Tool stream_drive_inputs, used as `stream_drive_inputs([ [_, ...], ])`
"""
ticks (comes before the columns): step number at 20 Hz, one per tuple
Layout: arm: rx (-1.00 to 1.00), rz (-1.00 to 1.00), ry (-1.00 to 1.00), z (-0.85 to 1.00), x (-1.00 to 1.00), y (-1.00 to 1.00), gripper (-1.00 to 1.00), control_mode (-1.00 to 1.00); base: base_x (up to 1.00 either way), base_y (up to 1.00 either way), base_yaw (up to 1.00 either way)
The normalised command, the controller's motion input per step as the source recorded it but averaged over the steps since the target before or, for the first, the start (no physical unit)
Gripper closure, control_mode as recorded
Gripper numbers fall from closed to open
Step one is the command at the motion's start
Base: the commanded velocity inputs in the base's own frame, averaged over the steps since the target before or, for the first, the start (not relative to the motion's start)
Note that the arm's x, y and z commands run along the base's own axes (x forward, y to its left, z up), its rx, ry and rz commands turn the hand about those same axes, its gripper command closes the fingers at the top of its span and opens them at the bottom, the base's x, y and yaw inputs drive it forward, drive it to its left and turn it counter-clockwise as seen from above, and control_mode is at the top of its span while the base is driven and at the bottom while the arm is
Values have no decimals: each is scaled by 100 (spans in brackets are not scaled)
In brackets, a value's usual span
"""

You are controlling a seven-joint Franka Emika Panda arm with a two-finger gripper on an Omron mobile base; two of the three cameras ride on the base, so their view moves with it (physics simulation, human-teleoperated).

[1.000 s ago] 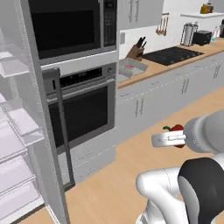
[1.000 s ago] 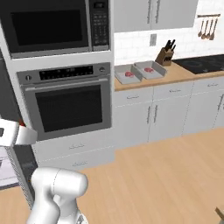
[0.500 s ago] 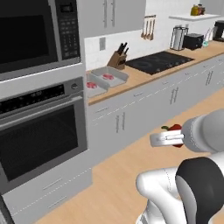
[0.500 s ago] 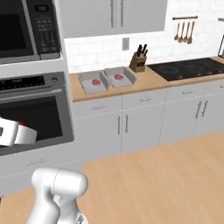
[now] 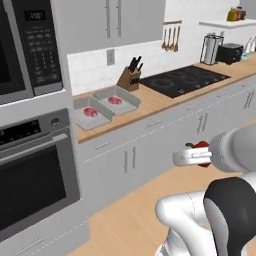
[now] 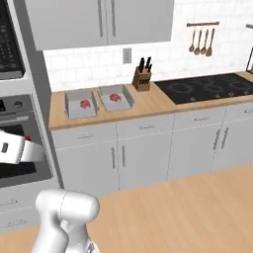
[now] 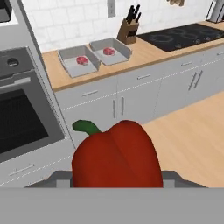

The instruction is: Place one bell pepper and one steak in each tupperware on the nearby counter, to pack two identical lunches.

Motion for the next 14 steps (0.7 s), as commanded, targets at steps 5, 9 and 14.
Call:
stream_drive_inputs([
  [5,0,0,0,0,0,0,100,100,100,-41,31],
  [9,0,0,0,0,0,0,100,100,100,-39,42],
  [14,0,0,0,0,0,0,100,100,100,-67,9],
])
